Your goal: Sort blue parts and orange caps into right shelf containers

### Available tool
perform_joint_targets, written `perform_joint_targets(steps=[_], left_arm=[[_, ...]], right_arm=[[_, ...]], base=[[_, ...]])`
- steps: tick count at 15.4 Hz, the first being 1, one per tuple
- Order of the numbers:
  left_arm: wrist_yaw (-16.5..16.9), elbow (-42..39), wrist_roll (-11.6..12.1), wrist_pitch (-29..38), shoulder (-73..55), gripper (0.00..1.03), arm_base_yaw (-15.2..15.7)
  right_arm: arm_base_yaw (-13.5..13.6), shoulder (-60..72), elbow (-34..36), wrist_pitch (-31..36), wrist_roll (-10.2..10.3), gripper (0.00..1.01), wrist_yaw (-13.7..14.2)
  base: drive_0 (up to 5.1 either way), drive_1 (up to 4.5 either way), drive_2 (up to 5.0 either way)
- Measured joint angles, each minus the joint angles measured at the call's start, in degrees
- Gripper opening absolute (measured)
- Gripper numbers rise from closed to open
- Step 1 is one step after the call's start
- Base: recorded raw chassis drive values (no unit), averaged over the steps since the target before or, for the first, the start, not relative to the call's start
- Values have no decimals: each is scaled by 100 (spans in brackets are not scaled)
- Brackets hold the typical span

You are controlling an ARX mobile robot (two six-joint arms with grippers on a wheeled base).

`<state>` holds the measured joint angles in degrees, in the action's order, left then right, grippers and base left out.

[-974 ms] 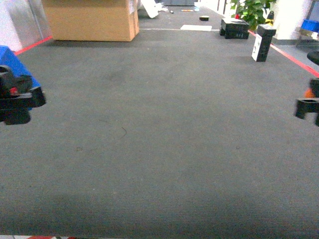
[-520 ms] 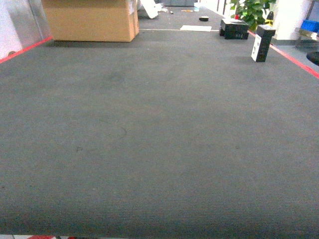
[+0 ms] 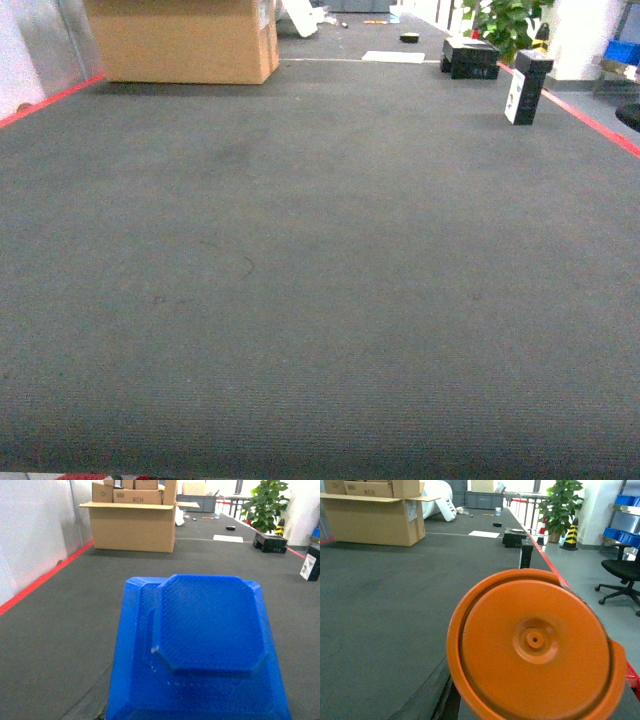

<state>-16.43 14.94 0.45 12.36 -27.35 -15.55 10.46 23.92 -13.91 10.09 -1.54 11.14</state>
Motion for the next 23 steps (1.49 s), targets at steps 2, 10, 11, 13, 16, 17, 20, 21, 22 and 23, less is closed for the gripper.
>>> perform_joint_targets(steps=[2,10,11,13,16,17,20,21,22,23], left_arm=[[431,-380,-4,-9,339,43,380],[1646,-1110,-24,-264,1355,43,1534],[1644,-1154,-24,-317,1434,43,1539],[1641,-1220,-24,-417,1613,43,1545],[1646,-1438,-22,-1279,2542,43,1545],[1644,-1434,-31,-1316,2682,43,1543],[1644,-1436,-42,-1279,2675,43,1554],[1626,-1436,-42,-1270,2675,43,1554],[1644,-1436,-42,-1266,2675,43,1554],[1641,-1436,-42,-1270,2675,43,1554]], right_arm=[[-236,-247,330,13,66,45,-282],[-1047,-1165,1034,-168,109,44,-1117],[-1047,-1239,1067,-203,109,44,-1117],[-1047,-1838,1121,-968,109,44,-1134],[-1047,-2361,1314,-999,111,44,-1117],[-1047,-2350,1314,-1095,111,44,-1104],[-1047,-2365,1314,-1045,111,44,-1119],[-1047,-2365,1316,-1049,111,44,-1115],[-1047,-2365,1316,-1047,111,44,-1115],[-1047,-2365,1314,-1047,111,44,-1117]], base=[[0,0,0],[0,0,0],[0,0,0],[0,0,0],[0,0,0],[0,0,0],[0,0,0],[0,0,0],[0,0,0],[0,0,0]])
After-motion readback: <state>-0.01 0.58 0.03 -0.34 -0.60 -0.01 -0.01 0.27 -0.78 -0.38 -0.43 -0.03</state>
